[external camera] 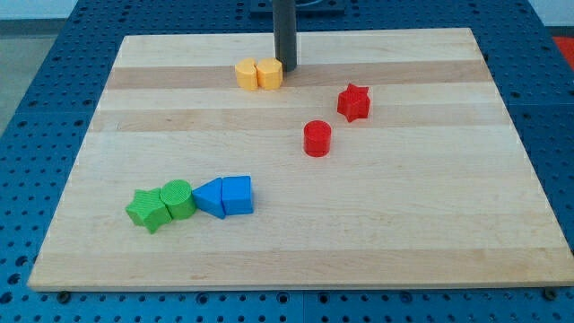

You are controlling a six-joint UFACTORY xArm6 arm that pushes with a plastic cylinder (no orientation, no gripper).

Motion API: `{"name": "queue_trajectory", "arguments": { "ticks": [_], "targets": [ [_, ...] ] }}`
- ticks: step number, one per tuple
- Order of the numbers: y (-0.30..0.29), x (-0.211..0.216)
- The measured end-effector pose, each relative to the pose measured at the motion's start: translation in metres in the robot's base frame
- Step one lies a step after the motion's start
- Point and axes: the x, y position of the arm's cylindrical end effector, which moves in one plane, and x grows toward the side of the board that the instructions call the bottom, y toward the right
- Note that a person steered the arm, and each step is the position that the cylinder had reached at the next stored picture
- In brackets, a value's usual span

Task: Move the red star towards the right center

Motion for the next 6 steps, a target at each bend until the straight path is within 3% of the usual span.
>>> {"name": "queue_trajectory", "arguments": {
  "ticks": [1, 3, 4, 6],
  "targets": [
    [-0.003, 0.002],
    [0.047, 0.019],
    [0.081, 0.051],
    [0.090, 0.130]
  ]
}}
